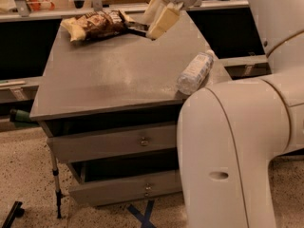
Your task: Pick rxbar chocolate
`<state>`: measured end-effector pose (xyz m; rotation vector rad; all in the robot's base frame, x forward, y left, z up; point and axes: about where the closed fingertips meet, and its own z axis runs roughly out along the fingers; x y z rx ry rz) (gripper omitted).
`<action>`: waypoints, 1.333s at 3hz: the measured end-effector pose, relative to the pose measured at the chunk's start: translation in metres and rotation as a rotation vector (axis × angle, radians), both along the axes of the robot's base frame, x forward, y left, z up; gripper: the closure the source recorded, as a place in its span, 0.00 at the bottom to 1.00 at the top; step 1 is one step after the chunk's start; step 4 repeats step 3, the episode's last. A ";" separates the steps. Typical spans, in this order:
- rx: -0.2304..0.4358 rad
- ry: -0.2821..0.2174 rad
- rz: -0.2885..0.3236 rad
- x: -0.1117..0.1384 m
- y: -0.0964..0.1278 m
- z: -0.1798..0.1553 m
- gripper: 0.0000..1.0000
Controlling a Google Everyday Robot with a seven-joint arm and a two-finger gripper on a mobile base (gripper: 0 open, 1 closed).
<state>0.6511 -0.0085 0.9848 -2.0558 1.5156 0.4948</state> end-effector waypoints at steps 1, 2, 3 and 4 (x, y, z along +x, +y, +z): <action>0.115 0.082 -0.011 -0.006 0.003 0.002 1.00; 0.210 0.117 -0.001 -0.014 0.007 0.017 1.00; 0.210 0.117 -0.001 -0.014 0.007 0.017 1.00; 0.210 0.117 -0.001 -0.014 0.007 0.017 1.00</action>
Offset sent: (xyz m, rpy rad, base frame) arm -0.0412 -0.0188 0.0254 0.2308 0.2888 0.1072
